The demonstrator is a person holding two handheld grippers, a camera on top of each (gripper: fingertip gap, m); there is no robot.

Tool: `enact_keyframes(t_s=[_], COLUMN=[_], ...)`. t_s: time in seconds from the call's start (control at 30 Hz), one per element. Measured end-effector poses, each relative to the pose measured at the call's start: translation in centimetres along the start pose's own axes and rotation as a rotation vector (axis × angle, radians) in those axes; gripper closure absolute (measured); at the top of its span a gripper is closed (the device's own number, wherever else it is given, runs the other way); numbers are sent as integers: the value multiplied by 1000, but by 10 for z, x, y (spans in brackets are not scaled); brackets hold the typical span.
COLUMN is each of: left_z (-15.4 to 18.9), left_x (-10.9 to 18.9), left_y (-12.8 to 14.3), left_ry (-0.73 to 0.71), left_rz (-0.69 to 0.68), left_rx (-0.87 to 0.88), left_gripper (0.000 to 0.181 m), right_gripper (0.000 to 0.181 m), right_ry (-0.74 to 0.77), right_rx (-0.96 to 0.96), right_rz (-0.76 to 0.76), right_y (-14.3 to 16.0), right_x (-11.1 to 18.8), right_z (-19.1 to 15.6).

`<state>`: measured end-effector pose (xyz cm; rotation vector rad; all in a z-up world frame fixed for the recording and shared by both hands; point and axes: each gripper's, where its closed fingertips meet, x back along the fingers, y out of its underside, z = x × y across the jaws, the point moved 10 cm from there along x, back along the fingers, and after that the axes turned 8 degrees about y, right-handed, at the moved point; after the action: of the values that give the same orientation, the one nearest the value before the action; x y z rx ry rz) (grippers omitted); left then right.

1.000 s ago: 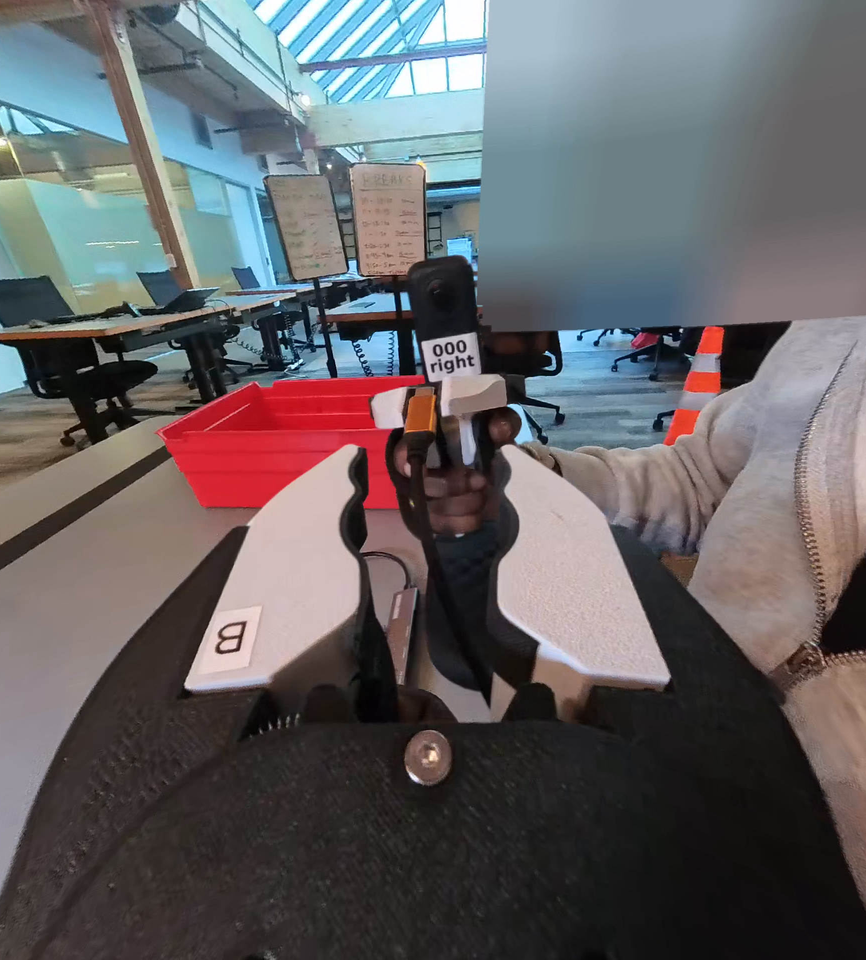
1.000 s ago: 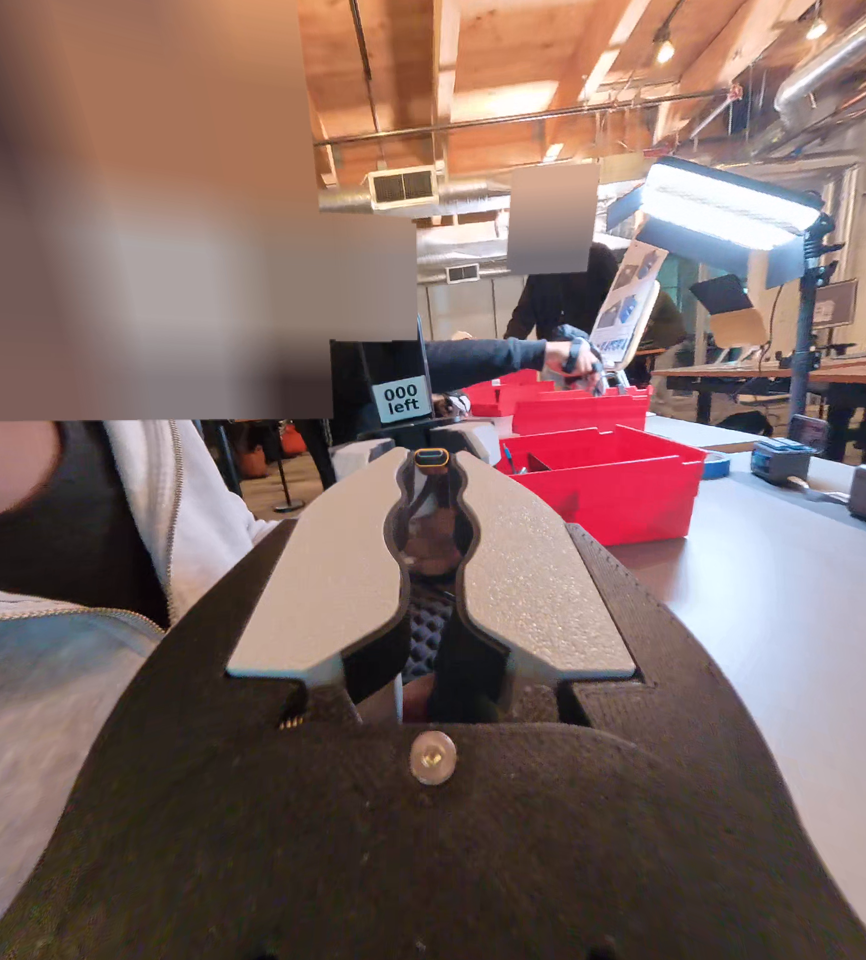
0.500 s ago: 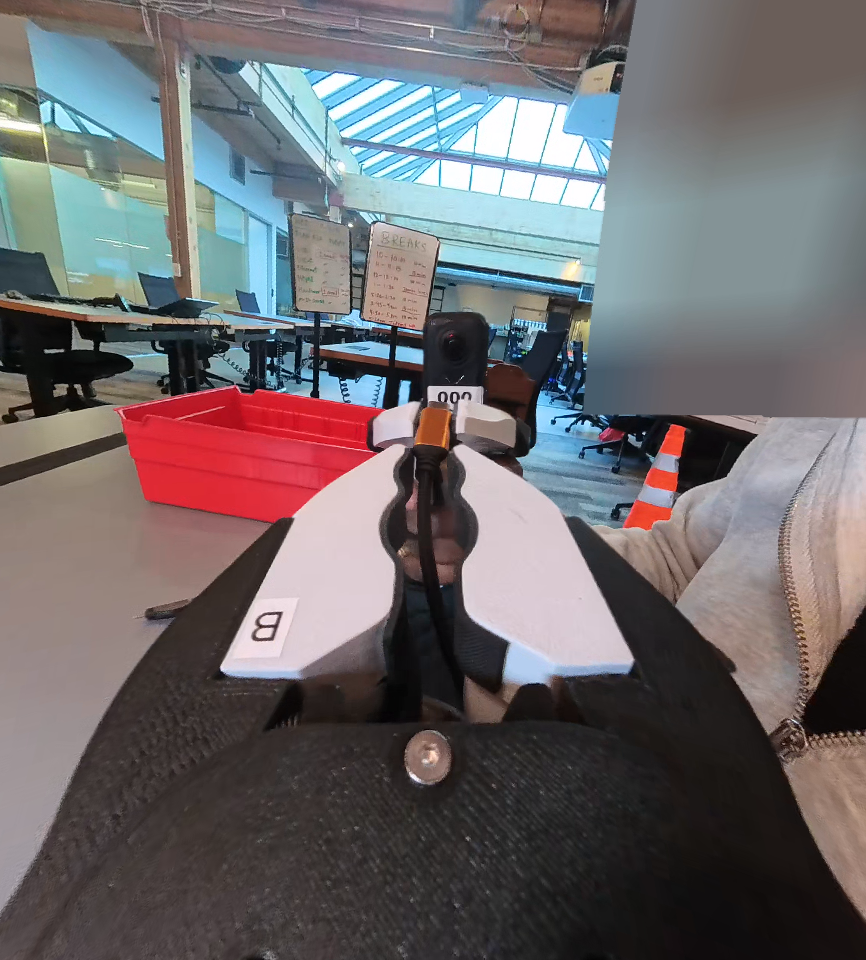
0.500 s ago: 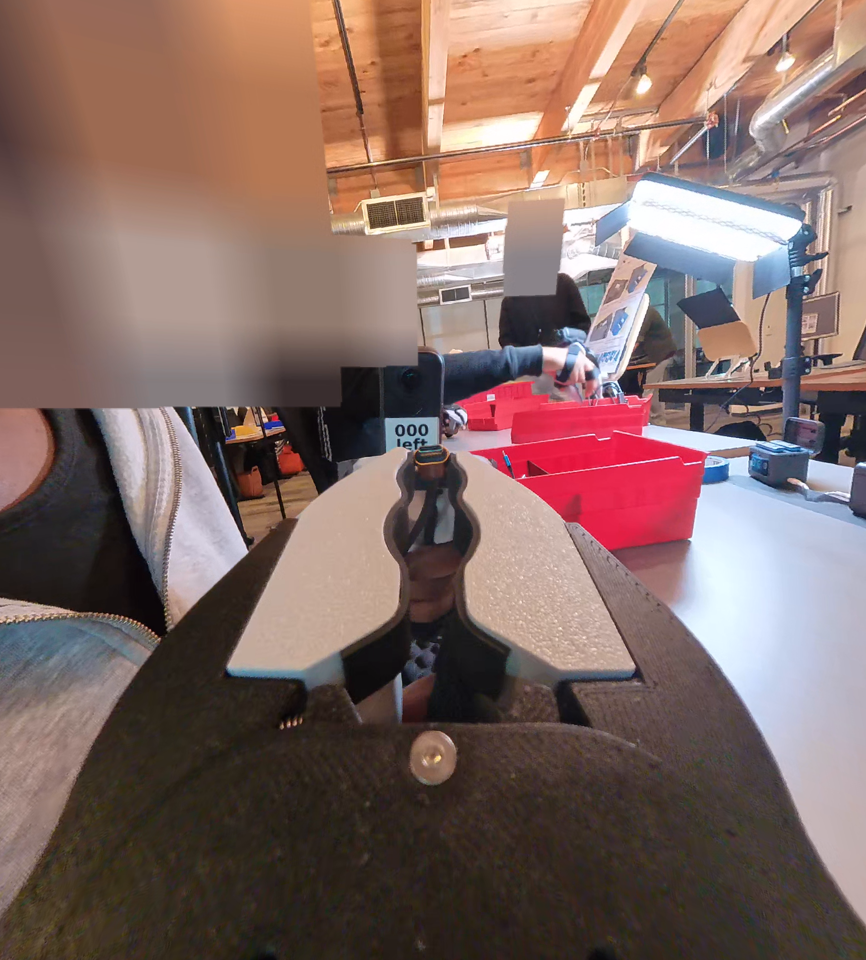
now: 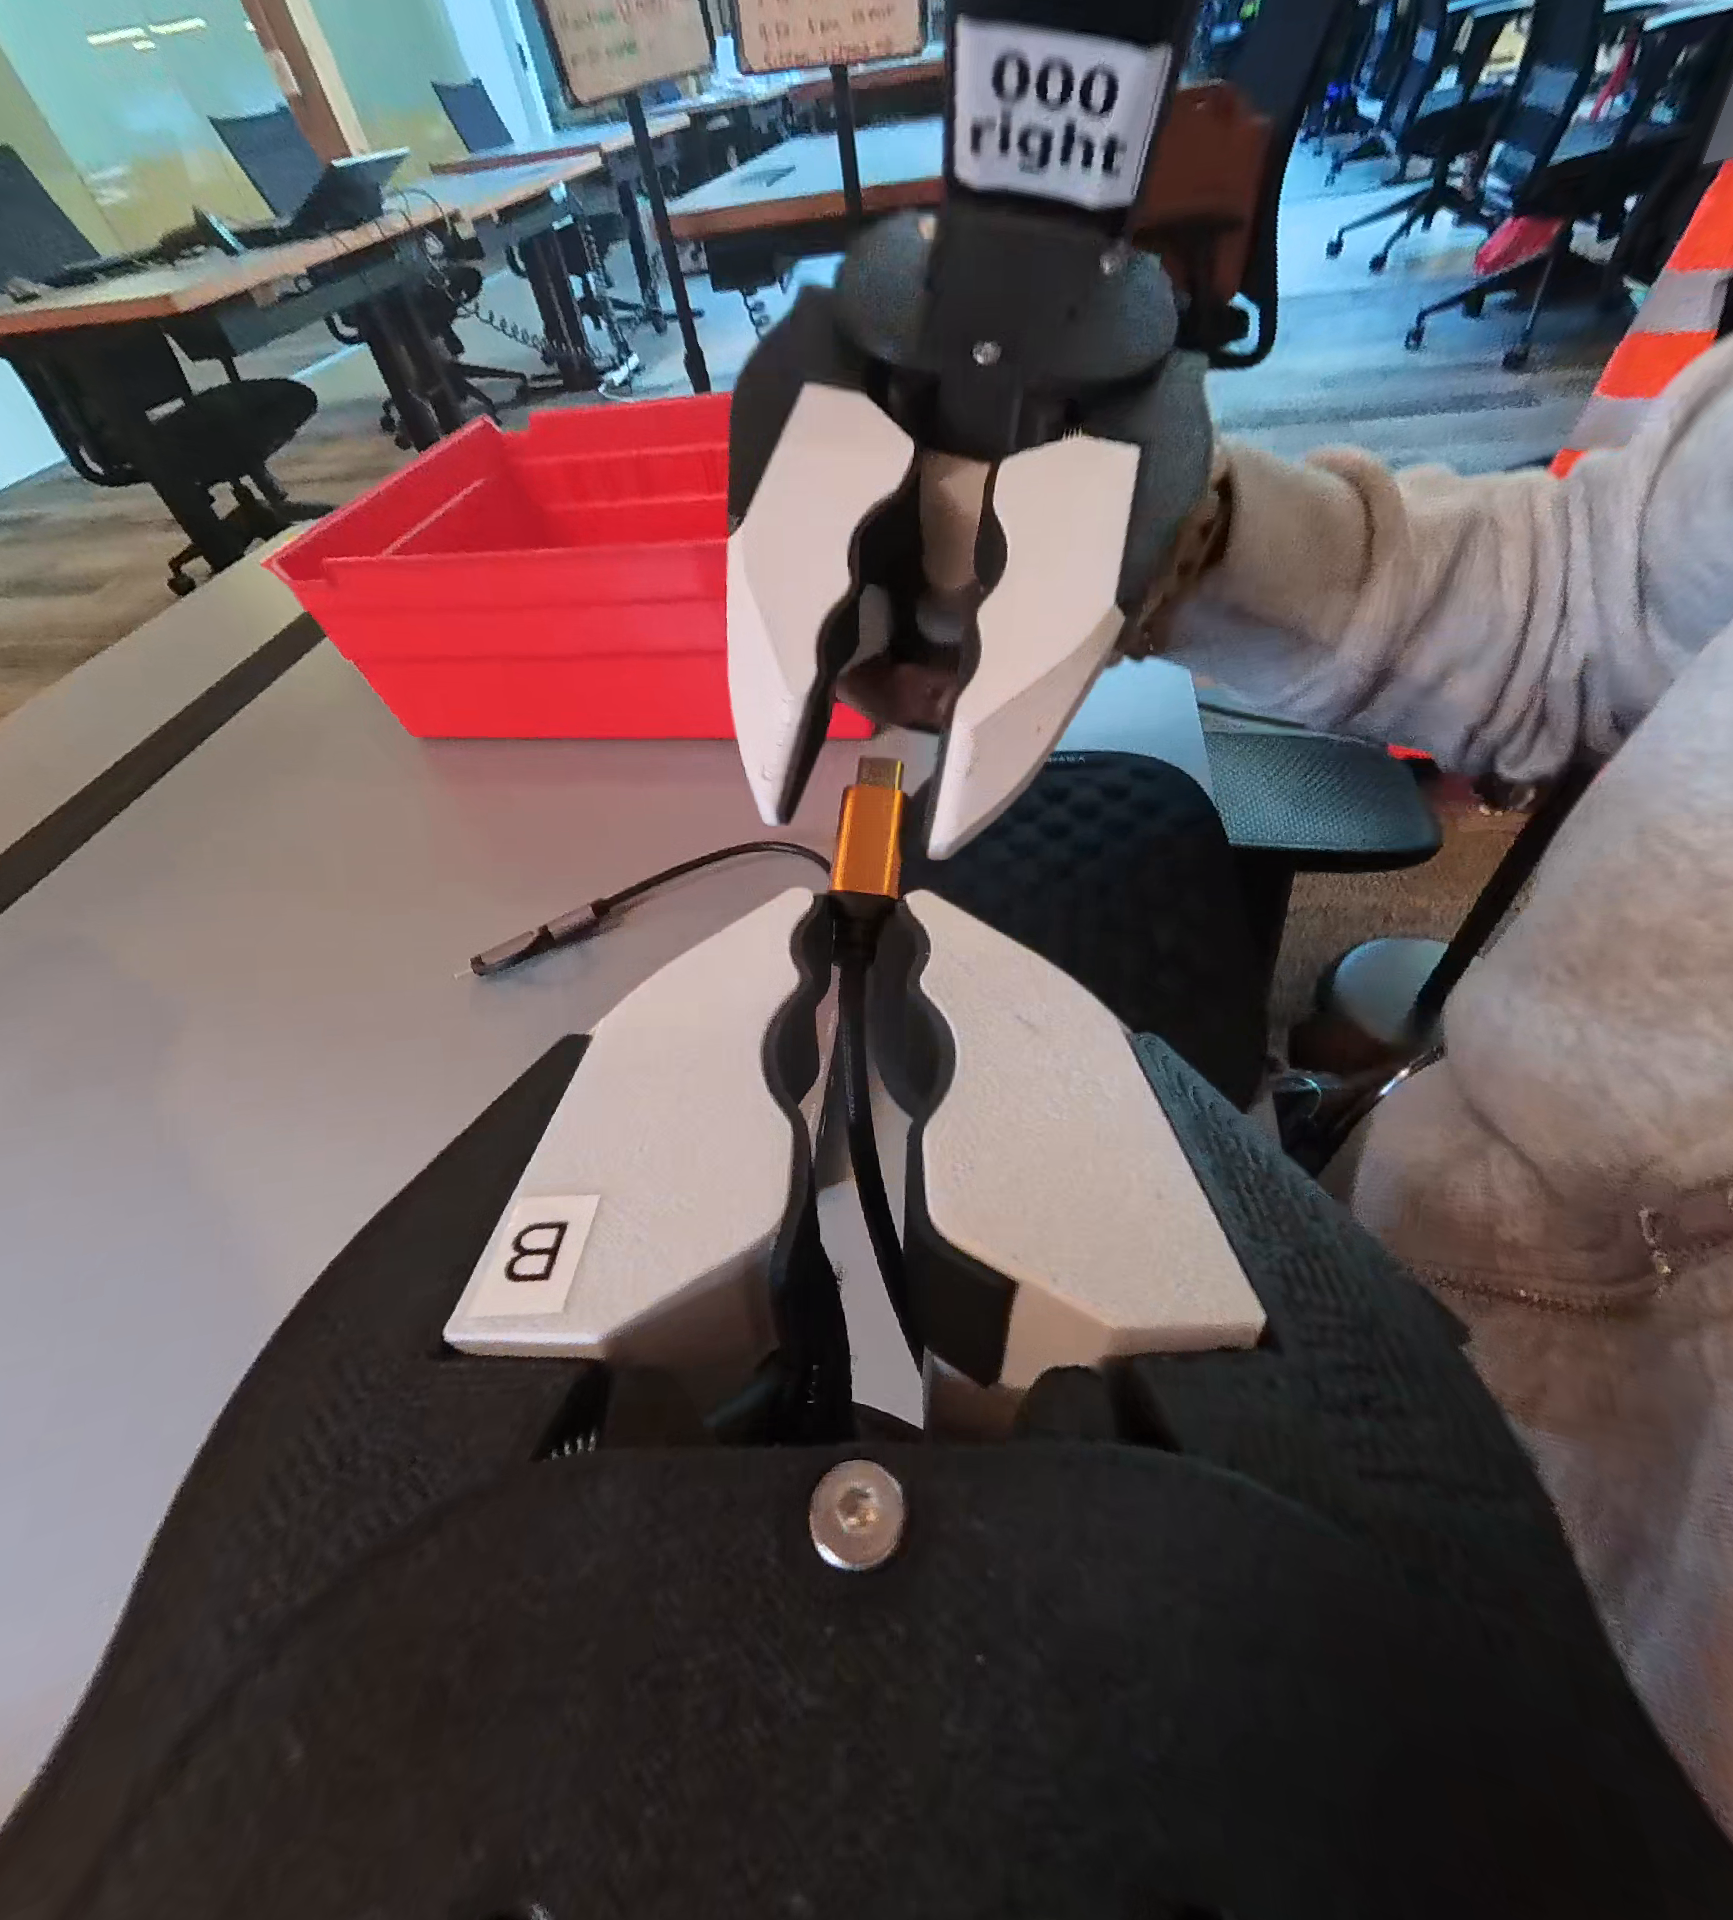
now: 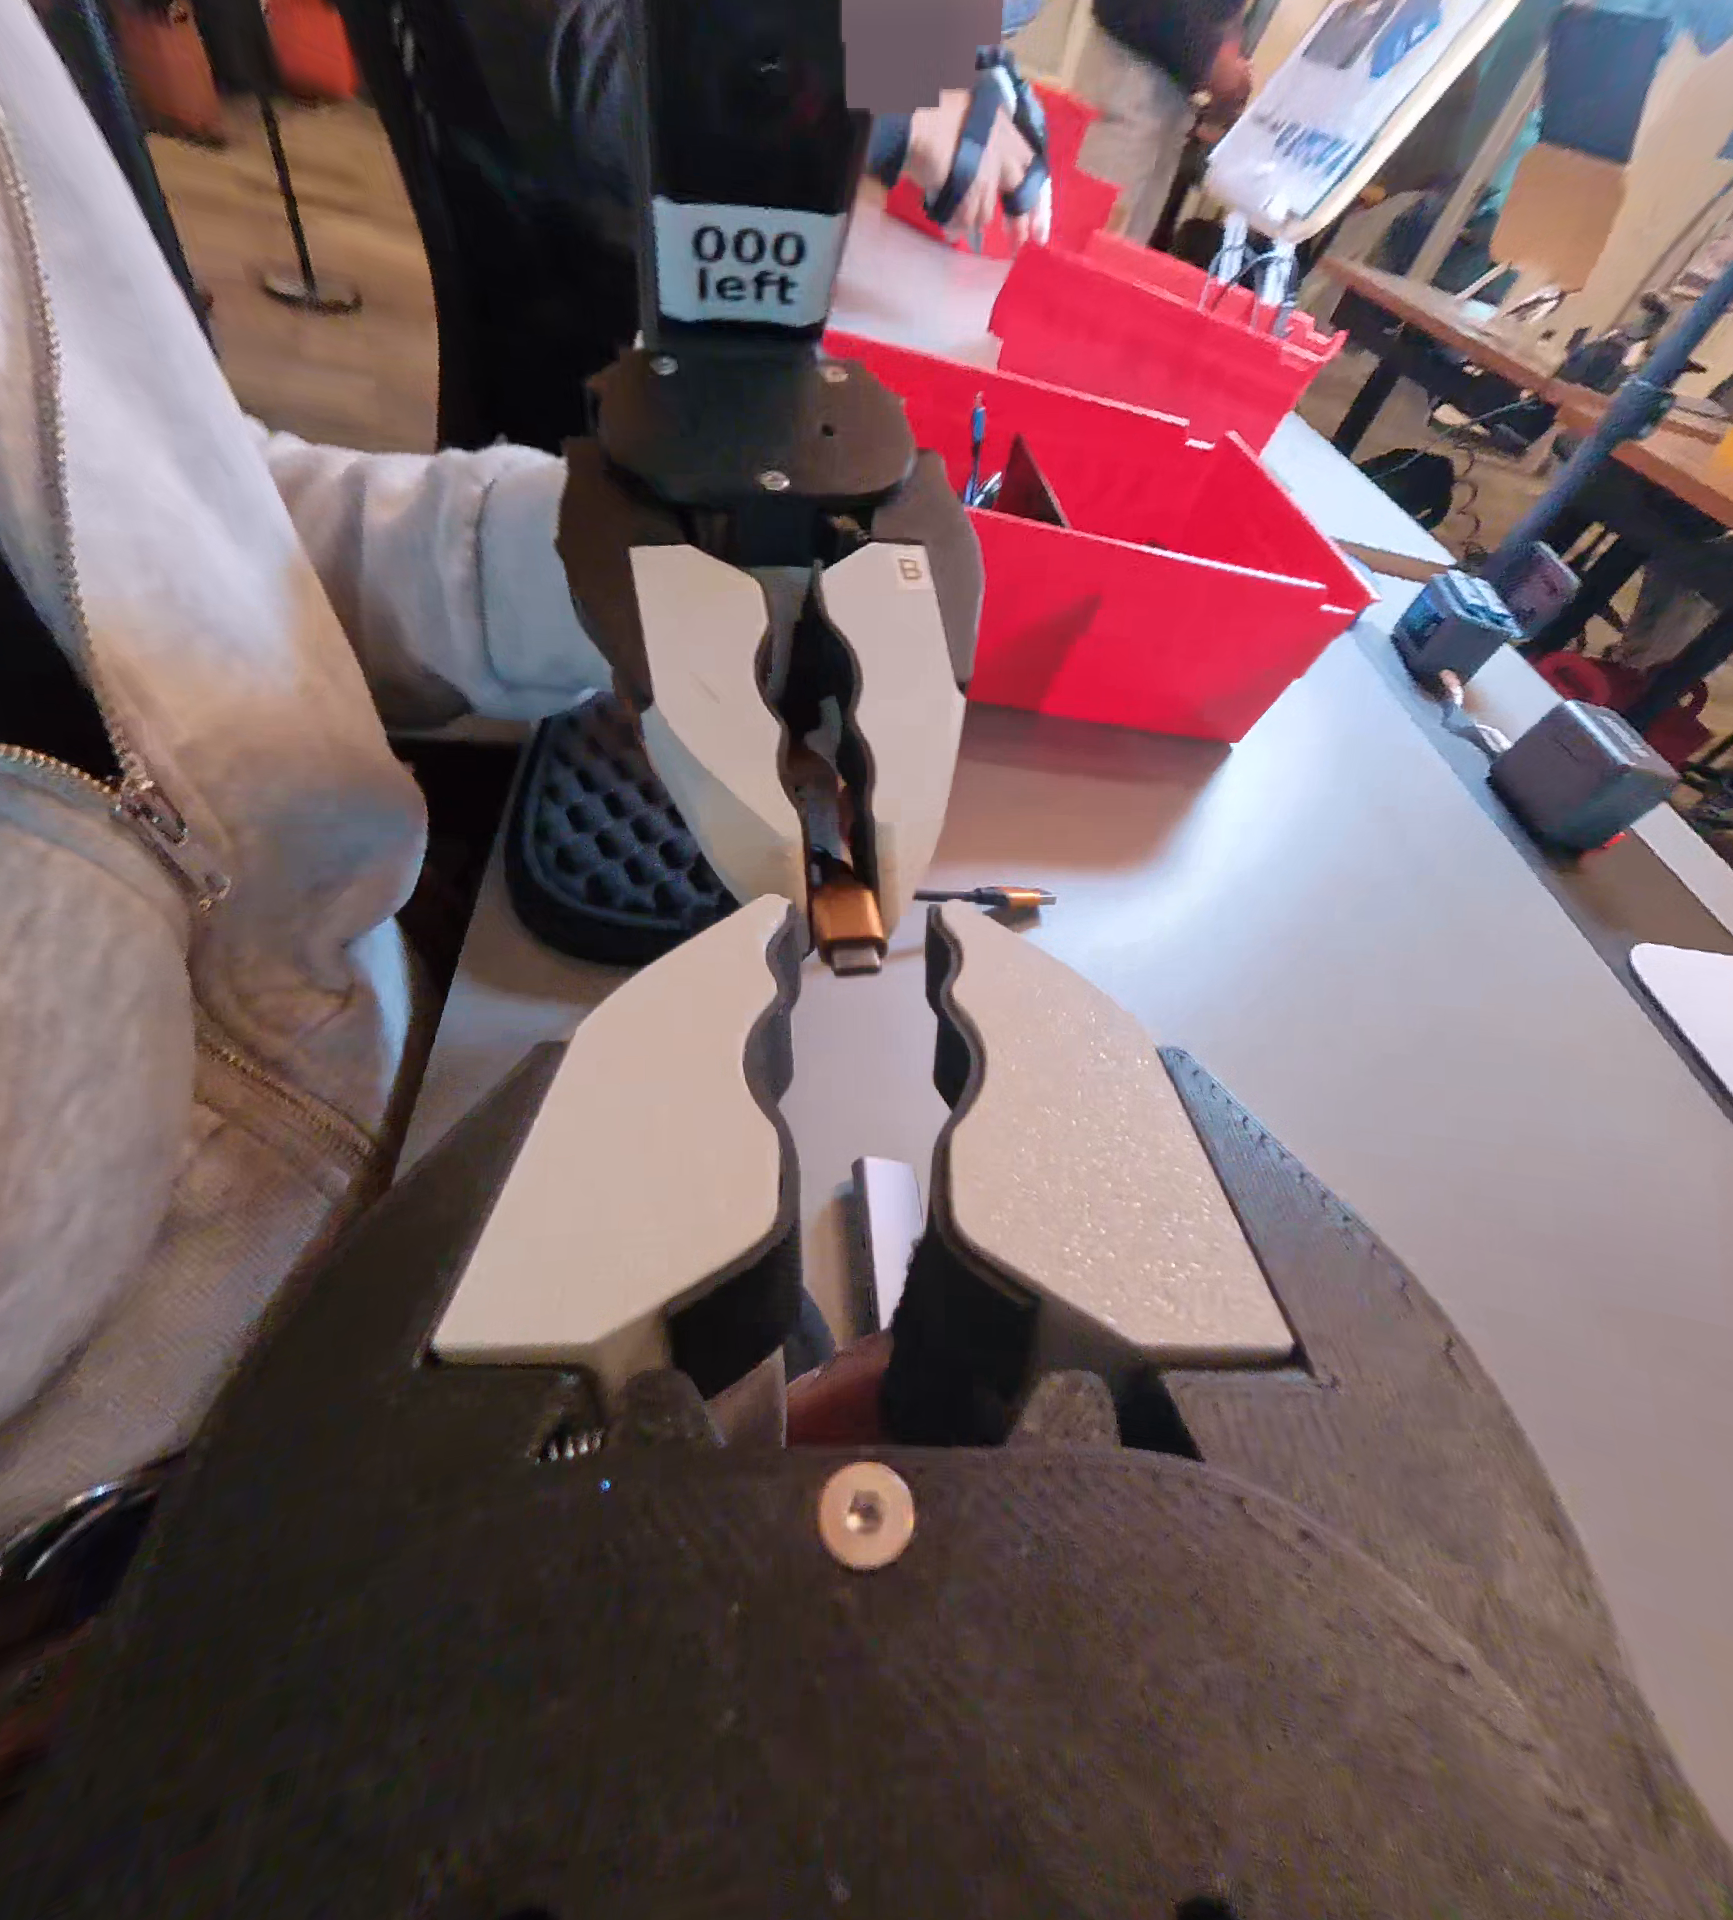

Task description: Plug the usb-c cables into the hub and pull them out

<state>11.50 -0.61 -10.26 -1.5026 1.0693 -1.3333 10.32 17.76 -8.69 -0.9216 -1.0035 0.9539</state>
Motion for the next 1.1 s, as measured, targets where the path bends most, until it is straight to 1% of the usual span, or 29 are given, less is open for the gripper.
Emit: enact_keyframes(t_s=[0.1,0.2,0.23,0.27,0.3,0.33,0.37,0.4,0.43,0.47,0.53,0.6,0.67,0.73,0.83,1.03,1.1], left_z=[0,2,3,4,5,6,5,4,3,2,2,3,4,4,6,7,6], left_x=[-3,-3,-2,0,3,5,8,8,8,7,4,2,0,-2,-4,-2,1], left_y=[2,3,4,4,3,2,1,1,1,1,1,2,3,4,5,6,6], left_ry=[14,32,43,56,65,58,40,19,3,-20,-67,-75,-37,-23,32,60,69], left_rz=[-12,-9,24,84,179,282,359,391,387,382,391,379,350,333,369,399,430], left_rx=[7,-21,-54,-99,-139,-159,-160,-148,-145,-152,-171,-169,-166,-134,-103,-60,-35], left_gripper=[170,170,169,169,162,152,147,143,138,138,141,144,151,151,156,158,166], right_gripper=[169,169,169,169,170,170,170,170,170,170,170,169,169,170,170,170,170], right_ry=[-40,-75,-93,-110,-113,-112,-110,-106,-99,-89,-79,-86,-97,-110,-121,-130,-127], right_rx=[57,72,46,15,-14,-42,-67,-88,-103,-114,-132,-144,-141,-140,-138,-138,-140], right_rz=[-73,-71,-30,30,88,145,204,255,291,312,332,334,331,334,347,361,363], right_y=[-1,-1,-1,0,2,4,6,7,8,9,11,12,12,12,11,11,12], right_x=[-2,-1,0,2,3,5,6,7,8,7,5,4,3,2,0,-1,-1], right_z=[-1,-2,-1,-1,0,2,2,2,2,2,3,3,3,2,0,0,0])
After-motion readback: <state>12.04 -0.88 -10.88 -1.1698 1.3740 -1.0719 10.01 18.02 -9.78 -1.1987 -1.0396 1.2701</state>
